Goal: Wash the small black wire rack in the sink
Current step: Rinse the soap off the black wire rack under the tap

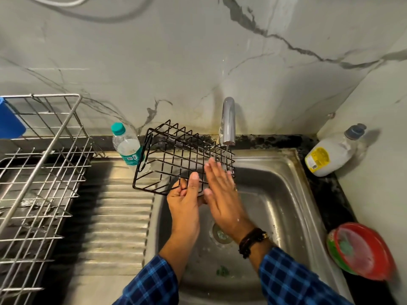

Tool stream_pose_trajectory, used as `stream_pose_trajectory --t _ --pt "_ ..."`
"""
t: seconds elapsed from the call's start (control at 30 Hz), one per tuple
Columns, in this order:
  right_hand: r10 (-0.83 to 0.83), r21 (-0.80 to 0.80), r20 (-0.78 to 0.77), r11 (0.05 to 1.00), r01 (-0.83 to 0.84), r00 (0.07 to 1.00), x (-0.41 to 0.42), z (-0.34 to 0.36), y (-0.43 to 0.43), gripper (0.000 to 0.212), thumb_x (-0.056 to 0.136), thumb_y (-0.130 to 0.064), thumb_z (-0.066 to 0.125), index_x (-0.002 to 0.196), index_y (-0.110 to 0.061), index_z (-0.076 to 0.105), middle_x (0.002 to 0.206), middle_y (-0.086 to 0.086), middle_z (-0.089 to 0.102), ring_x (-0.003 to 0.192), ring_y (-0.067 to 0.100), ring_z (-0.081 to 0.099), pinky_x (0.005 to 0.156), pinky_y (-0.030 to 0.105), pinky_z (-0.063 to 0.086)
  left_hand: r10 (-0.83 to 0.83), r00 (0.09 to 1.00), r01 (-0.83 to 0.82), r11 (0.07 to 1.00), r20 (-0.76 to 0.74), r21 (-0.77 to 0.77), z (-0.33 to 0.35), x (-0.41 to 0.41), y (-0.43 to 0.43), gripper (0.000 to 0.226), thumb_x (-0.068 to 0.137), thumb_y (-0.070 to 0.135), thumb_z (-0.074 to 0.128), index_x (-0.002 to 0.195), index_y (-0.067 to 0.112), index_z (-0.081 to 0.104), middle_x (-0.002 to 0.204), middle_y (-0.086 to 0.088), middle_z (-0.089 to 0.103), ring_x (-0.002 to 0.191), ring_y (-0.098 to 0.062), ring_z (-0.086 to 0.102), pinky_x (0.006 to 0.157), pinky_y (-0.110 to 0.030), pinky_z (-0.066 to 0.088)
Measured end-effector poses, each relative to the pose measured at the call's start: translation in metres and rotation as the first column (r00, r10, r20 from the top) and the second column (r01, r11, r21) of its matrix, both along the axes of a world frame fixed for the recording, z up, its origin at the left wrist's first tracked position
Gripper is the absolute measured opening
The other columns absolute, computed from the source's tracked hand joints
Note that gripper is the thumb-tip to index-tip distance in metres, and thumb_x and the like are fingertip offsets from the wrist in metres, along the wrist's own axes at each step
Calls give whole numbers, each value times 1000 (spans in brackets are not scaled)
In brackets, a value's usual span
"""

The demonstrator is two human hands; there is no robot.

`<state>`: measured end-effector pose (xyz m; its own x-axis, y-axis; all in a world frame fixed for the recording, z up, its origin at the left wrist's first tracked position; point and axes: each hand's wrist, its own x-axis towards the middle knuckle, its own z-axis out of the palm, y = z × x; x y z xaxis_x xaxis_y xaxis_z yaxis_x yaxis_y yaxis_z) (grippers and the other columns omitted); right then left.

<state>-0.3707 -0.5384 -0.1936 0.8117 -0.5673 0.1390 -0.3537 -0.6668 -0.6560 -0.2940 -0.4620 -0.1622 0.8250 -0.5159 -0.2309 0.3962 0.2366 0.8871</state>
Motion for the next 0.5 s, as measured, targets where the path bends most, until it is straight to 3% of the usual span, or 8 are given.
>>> stream_pose_trajectory --t 0.07,0.2,0.27,0.33,0.43,0.5 --pt "-111 45 -6 993 112 994 0 -8 -21 64 101 -56 6 158 -27 -2 166 -8 -13 152 6 -12 125 49 5 26 999 -27 999 -37 -31 3 4 -5 22 88 31 69 77 13 62 77 -6 60 84 -27 63 82 -52 60" --pt "-270 253 -22 930 267 962 4 -13 -39 64 101 -58 12 157 -32 -3 166 -9 -11 152 9 -6 124 49 14 39 998 -42 997 -44 -60 5 3 -12 25 93 24 65 68 23 69 76 -2 67 89 -26 69 80 -51 62" --pt "-198 155 -16 968 198 980 7 -5 -27 59 102 -52 11 156 -33 -3 166 -7 -10 153 14 -12 125 46 5 53 997 -55 997 -51 -47 2 5 -12 26 94 23 65 68 22 66 73 1 66 82 -20 70 76 -45 62" --pt "-17 -42 15 999 18 1000 9 3 -9 57 105 -44 12 158 -27 3 167 -7 -4 153 13 -10 125 43 -3 70 996 -71 997 -47 -36 -1 8 -12 19 92 26 67 74 19 67 77 0 68 80 -16 69 75 -39 60" --pt "192 -214 35 960 -180 981 7 -2 -1 54 106 -36 17 157 -19 15 166 -2 12 154 13 6 125 41 6 69 995 -74 995 -68 -66 -1 14 -11 17 89 28 65 78 20 75 87 -5 76 91 -19 72 81 -32 57" --pt "182 -264 56 951 -161 982 0 -7 -8 53 107 -35 19 155 -15 28 163 1 25 151 13 19 122 43 19 45 995 -53 995 -88 -88 1 16 -8 19 90 28 64 75 19 69 80 -3 72 84 -19 71 75 -33 58"
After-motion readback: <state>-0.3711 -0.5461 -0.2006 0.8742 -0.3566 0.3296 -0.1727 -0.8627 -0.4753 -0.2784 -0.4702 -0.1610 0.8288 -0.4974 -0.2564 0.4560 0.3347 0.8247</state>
